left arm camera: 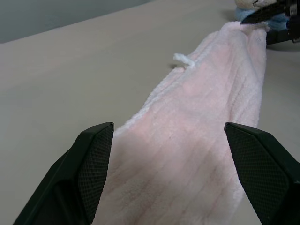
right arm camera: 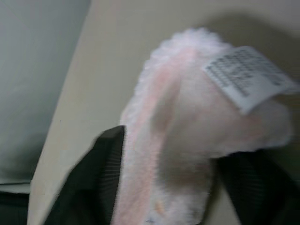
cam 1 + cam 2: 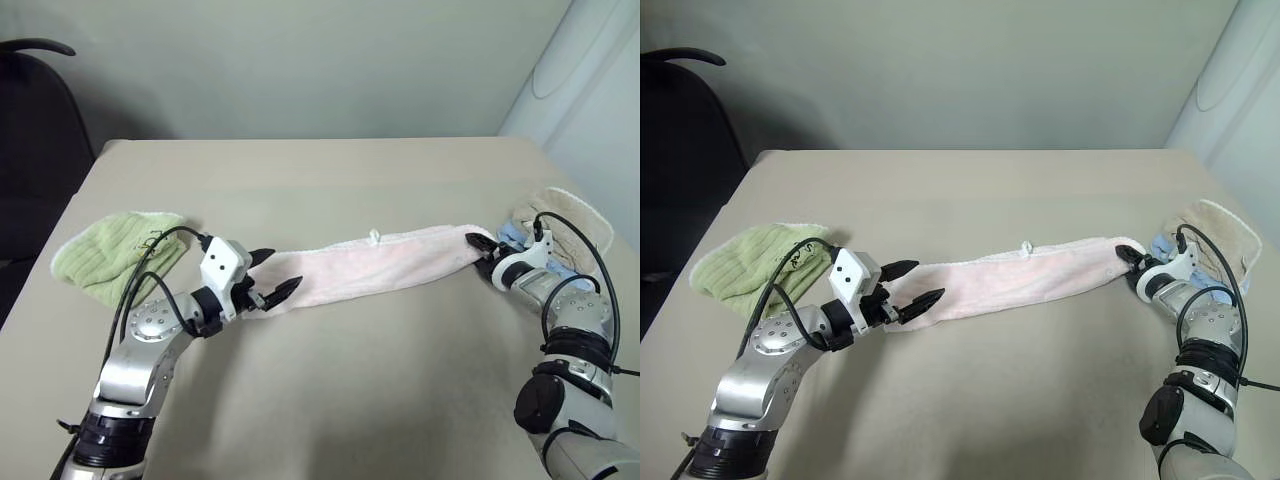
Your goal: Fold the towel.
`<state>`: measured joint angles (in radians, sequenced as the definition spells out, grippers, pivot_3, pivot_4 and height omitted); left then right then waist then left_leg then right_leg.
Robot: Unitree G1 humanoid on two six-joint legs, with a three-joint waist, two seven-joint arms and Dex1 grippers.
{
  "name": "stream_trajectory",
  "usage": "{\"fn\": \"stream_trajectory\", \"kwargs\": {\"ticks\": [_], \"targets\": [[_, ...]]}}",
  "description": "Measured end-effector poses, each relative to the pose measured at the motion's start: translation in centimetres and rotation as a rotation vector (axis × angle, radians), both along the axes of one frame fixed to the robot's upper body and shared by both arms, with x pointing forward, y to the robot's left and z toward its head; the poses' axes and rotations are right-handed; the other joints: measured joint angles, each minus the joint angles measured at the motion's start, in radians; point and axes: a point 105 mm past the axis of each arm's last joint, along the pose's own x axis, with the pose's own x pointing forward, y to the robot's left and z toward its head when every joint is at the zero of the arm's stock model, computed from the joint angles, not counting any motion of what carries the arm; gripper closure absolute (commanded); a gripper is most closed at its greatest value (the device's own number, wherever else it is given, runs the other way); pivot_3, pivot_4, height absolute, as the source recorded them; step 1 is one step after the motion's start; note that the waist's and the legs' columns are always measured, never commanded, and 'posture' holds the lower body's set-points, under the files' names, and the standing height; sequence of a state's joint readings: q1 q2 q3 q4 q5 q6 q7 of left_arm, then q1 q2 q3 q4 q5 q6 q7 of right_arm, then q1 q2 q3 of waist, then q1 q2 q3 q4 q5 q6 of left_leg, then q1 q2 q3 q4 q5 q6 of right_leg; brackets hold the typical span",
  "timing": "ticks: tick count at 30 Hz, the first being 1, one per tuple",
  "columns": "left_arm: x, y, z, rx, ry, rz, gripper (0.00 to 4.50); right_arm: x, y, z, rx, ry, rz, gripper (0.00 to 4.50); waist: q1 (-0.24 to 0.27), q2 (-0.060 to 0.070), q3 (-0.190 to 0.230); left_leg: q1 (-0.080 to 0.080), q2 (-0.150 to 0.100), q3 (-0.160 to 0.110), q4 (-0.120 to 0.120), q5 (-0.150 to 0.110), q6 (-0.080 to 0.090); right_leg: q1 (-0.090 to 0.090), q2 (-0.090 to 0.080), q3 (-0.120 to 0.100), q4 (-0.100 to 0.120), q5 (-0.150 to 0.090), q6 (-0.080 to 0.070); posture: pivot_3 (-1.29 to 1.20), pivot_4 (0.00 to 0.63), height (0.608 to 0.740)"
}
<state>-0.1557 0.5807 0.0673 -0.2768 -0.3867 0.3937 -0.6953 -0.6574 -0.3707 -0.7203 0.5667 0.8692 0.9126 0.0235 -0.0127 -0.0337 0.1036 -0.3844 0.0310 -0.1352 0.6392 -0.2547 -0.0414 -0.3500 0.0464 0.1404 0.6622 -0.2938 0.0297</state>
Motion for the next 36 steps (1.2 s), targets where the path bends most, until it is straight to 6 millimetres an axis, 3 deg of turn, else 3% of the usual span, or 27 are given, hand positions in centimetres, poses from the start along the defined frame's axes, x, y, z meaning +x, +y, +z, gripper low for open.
{"fn": "stream_trajectory", "kwargs": {"ticks": [5,6,13,17,20,24,27,30,33,36], "targets": [[-0.3,-0.1,-0.8,0.006,0.023,-0.002,0.42,-0.3,-0.7,-0.1,-0.009,-0.004,-0.030,4.35,0.010,0.000,0.000,-0.001,0.000,0.000,-0.001,0.000,0.000,0.000,0.000,0.000,0.000,0.000,0.000,0.00,0.150,0.740],[-0.3,-0.1,-0.9,0.014,0.027,-0.001,0.42,-0.3,-0.7,0.2,-0.023,-0.015,-0.034,4.47,0.014,0.000,0.000,-0.001,0.000,0.000,0.000,0.000,0.000,0.000,0.000,0.000,0.000,0.000,0.000,0.00,0.150,0.740],[-0.3,-0.3,-1.2,0.023,0.032,-0.007,0.42,-1.2,-0.6,1.1,-0.399,-0.125,0.072,4.47,0.023,0.007,0.005,-0.009,-0.001,0.001,0.000,0.000,-0.001,-0.008,0.000,0.000,0.001,0.000,0.000,0.00,0.150,0.740],[-0.3,-0.3,-1.1,0.022,0.031,-0.009,0.42,-1.3,-0.3,3.7,-0.703,-0.258,0.188,4.47,0.020,0.012,0.008,-0.010,0.000,0.002,0.000,0.000,-0.001,-0.010,0.000,0.001,0.001,0.000,0.000,0.00,0.150,0.740],[-0.3,-0.2,-1.1,0.021,0.030,-0.007,0.42,-1.3,0.4,6.8,-0.970,-0.401,0.285,4.47,0.020,0.013,0.008,-0.010,0.000,0.001,0.000,0.000,-0.001,-0.010,0.000,0.001,0.001,0.000,0.000,0.00,0.150,0.740],[-0.3,-0.2,-1.1,0.019,0.029,-0.005,0.42,-1.8,3.8,9.4,-1.323,-0.604,0.507,4.47,0.019,0.014,0.008,-0.010,0.000,0.001,0.000,0.000,-0.001,-0.010,0.000,0.001,0.001,0.000,0.000,0.00,0.150,0.740],[-0.3,-0.4,-1.1,0.009,0.027,-0.004,0.42,-3.2,8.3,8.1,-1.644,-0.779,0.824,4.47,0.020,0.013,0.008,-0.010,0.000,0.001,0.000,0.000,-0.001,-0.009,0.000,0.000,0.001,0.000,0.000,0.00,0.150,0.740],[-0.2,-0.6,-1.1,-0.004,0.025,-0.003,0.42,-5.0,11.6,4.2,-1.802,-0.888,1.121,4.47,0.021,0.013,0.008,-0.010,0.000,0.000,0.001,0.000,-0.001,-0.009,0.000,0.000,0.001,0.000,0.000,0.00,0.150,0.740],[-0.2,-0.7,-1.1,-0.014,0.025,0.000,0.42,-5.6,12.8,2.1,-1.817,-0.923,1.219,4.47,0.022,0.013,0.008,-0.011,0.000,0.001,0.001,0.000,-0.001,-0.010,0.000,0.000,0.001,0.000,0.000,0.00,0.150,0.740],[-0.3,-0.6,-1.3,-0.020,0.027,0.016,0.42,-5.4,13.2,2.1,-1.807,-0.939,1.207,4.47,0.020,0.013,0.008,-0.011,0.001,0.001,0.001,0.000,-0.001,-0.010,0.000,0.000,0.001,0.000,0.000,0.00,0.150,0.740]]}}
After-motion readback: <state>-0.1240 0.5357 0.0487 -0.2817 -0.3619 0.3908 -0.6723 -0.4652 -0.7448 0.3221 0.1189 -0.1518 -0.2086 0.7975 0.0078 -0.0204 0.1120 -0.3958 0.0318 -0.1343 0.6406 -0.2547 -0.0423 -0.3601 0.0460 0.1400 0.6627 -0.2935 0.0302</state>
